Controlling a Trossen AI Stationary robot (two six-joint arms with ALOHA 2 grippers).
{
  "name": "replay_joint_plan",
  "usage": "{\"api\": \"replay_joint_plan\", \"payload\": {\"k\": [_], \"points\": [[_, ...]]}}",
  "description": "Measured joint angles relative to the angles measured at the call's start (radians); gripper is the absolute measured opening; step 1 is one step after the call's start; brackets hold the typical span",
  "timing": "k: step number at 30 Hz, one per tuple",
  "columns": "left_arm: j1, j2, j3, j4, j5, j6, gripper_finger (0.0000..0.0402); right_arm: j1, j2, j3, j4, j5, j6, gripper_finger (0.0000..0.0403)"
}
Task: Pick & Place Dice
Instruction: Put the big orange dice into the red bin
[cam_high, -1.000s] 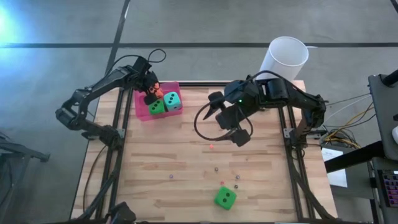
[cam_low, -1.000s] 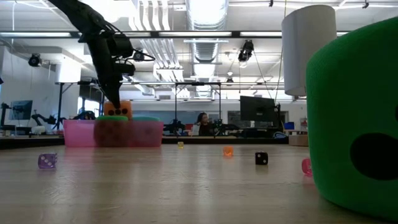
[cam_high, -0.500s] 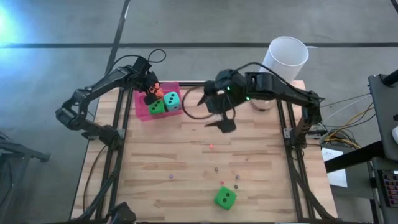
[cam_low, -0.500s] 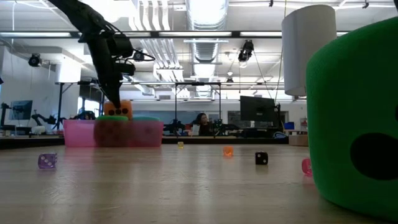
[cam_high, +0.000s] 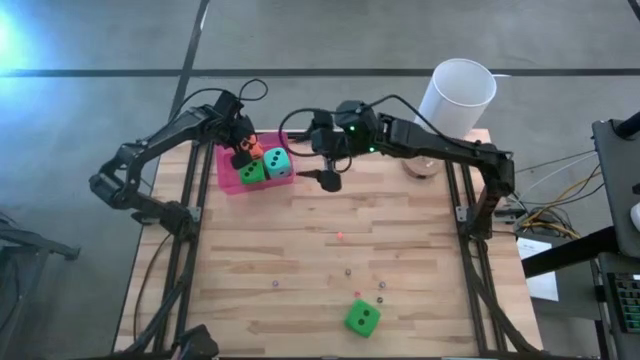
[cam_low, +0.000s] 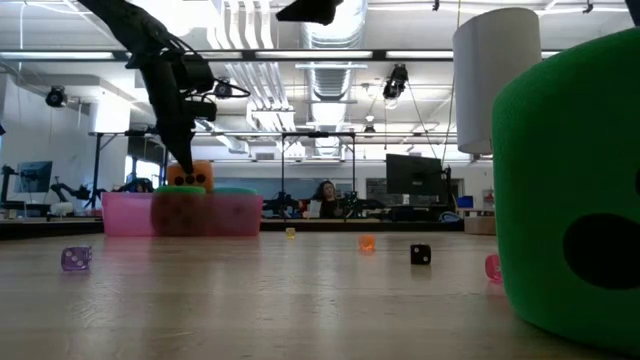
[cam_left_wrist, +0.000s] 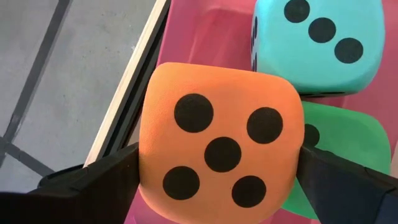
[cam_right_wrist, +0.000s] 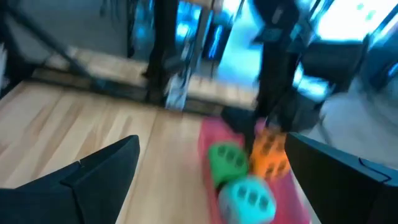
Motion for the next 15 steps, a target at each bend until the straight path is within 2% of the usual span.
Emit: {"api": "replay_joint_plan", "payload": {"k": [4, 8, 11, 15], "points": [[0.000, 0.000, 0.000, 0.000, 0.003, 0.000, 0.0397, 0.001, -0.001, -0.100, 0.240, 0.000, 0.056, 0.0400], [0.000, 0.000, 0.000, 0.000, 0.003, 0.001, 0.0395, -0.021, -0.001, -0.201, 0.419, -0.001, 0.209, 0.0400], [0.000, 0.000, 0.000, 0.000, 0.003, 0.001, 0.0397, -0.035, -0.001, -0.243, 0.478, 0.002, 0.260, 0.0400], [0.000, 0.000, 0.000, 0.000, 0.003, 0.003, 0.0399, -0.030, -0.004, -0.247, 0.501, -0.001, 0.218, 0.0400]]}}
